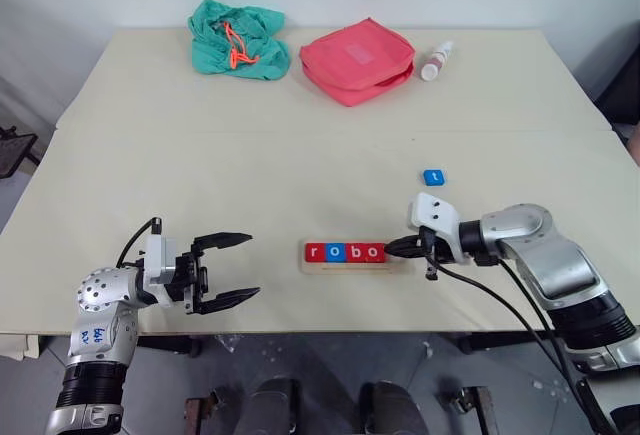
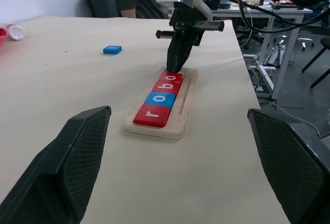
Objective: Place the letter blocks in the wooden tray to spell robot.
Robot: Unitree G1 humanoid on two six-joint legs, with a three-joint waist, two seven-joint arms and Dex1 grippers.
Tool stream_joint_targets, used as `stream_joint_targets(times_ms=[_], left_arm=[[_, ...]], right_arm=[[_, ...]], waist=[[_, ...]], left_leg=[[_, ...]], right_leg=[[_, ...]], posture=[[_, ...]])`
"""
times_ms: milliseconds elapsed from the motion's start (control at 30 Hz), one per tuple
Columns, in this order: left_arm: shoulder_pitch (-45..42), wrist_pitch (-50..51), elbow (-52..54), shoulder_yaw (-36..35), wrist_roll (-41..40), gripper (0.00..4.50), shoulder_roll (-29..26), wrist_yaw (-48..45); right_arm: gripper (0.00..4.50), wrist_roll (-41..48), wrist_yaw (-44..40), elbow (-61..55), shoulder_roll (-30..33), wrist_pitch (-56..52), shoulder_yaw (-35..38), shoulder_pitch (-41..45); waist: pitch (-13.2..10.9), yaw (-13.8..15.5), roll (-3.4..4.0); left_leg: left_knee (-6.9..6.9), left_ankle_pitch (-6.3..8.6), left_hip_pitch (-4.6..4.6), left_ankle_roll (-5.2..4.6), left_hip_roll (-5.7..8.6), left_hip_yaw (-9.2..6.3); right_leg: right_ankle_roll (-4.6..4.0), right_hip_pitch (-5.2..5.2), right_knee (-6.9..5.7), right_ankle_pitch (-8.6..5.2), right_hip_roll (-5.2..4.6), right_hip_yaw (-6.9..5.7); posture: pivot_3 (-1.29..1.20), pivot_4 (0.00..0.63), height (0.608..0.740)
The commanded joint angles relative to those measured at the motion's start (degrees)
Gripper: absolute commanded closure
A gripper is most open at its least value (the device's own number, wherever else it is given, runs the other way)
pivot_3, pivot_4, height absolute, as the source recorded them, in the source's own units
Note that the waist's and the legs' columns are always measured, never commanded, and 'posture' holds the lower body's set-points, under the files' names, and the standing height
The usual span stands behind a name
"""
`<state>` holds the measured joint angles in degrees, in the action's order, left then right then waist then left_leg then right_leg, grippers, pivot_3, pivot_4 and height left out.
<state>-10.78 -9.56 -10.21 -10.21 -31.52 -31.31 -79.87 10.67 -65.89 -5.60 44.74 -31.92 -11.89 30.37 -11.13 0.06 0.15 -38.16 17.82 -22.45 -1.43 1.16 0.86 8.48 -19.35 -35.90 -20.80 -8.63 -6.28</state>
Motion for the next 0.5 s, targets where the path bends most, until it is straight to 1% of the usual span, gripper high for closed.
stream_joint_targets(times_ms=[33, 133, 200, 233, 267, 300, 400, 433, 500], left_arm=[[-0.92, -0.9, -0.9, -0.08, -0.08, 0.0, -0.31, -0.81], [-1.9, -1.02, -2.12, 0.13, 0.09, 0.0, -0.23, -1.31], [-2.92, -1.05, -3.2, 0.35, 0.28, 0.0, -0.15, -1.8], [-3.39, -1.07, -3.79, 0.39, 0.35, 0.0, -0.14, -2.12], [-3.82, -1.13, -4.37, 0.44, 0.43, 0.0, -0.14, -2.38], [-4.14, -1.2, -4.78, 0.5, 0.47, 0.0, -0.14, -2.69], [-5.1, -1.36, -5.96, 0.64, 0.53, 0.0, -0.13, -3.49], [-5.56, -1.31, -6.32, 0.8, 0.6, 0.0, -0.07, -3.63], [-6.46, -1.35, -7.17, 1.04, 0.69, 0.0, -0.02, -4.09]], right_arm=[[4.48, 2.93, 1.14, -4.23, 1.86, -1.49, 5.86, -1.97], [4.48, 4.05, 3.43, -5.74, 2.29, -2.68, 9.61, -4.65], [4.48, 4.32, 8.19, -5.96, 0.64, -2.7, 14.11, -6.84], [4.12, 4.79, 10.59, -6.0, -0.63, -2.45, 16.29, -7.58], [3.93, 5.14, 13.13, -5.91, -1.95, -2.45, 18.25, -8.03], [3.63, 4.91, 14.79, -5.83, -2.33, -2.92, 19.15, -8.39], [2.57, 4.62, 18.49, -6.07, -3.24, -3.86, 20.88, -9.3], [2.29, 4.84, 20.12, -6.18, -3.84, -4.1, 21.9, -9.59], [1.53, 4.83, 23.6, -6.03, -5.27, -4.37, 23.43, -9.47]], waist=[[0.0, 0.03, 0.0], [0.0, 0.0, 0.0], [0.0, 0.07, 0.0], [0.0, 0.06, 0.0], [0.0, 0.03, -0.01], [0.0, 0.0, -0.01], [0.0, -0.11, 0.0], [0.0, -0.13, 0.0], [0.0, -0.13, 0.0]], left_leg=[[0.0, 0.0, 0.0, 0.0, 0.0, 0.0], [0.0, 0.0, 0.0, 0.0, 0.0, 0.0], [0.0, 0.0, 0.0, 0.0, 0.0, -0.01], [0.0, 0.0, 0.0, 0.0, 0.0, -0.01], [0.0, 0.0, 0.0, 0.0, 0.0, 0.0], [0.01, 0.0, 0.01, 0.0, 0.0, 0.03], [0.03, 0.0, 0.01, 0.0, -0.01, 0.05], [0.04, 0.0, 0.01, 0.0, -0.01, 0.05], [0.06, 0.0, 0.02, 0.0, -0.02, 0.06]], right_leg=[[0.0, 0.01, 0.0, 0.0, 0.0, 0.0], [0.0, 0.01, 0.0, 0.0, 0.0, -0.02], [0.0, 0.01, -0.01, 0.0, 0.0, -0.02], [0.0, 0.01, -0.01, 0.0, 0.0, -0.01], [0.0, 0.01, -0.02, 0.0, 0.0, -0.02], [0.0, 0.01, -0.02, 0.0, 0.0, -0.01], [0.0, -0.02, -0.03, 0.0, 0.01, -0.01], [0.0, -0.02, -0.04, 0.0, 0.01, -0.01], [0.0, -0.03, -0.04, 0.0, 0.01, -0.01]], posture=[[0.0, 0.15, 0.74], [0.0, 0.15, 0.74], [0.0, 0.15, 0.74], [0.0, 0.15, 0.74], [0.0, 0.15, 0.74], [0.0, 0.15, 0.74], [0.0, 0.15, 0.74], [0.0, 0.15, 0.74], [0.0, 0.15, 0.74]])
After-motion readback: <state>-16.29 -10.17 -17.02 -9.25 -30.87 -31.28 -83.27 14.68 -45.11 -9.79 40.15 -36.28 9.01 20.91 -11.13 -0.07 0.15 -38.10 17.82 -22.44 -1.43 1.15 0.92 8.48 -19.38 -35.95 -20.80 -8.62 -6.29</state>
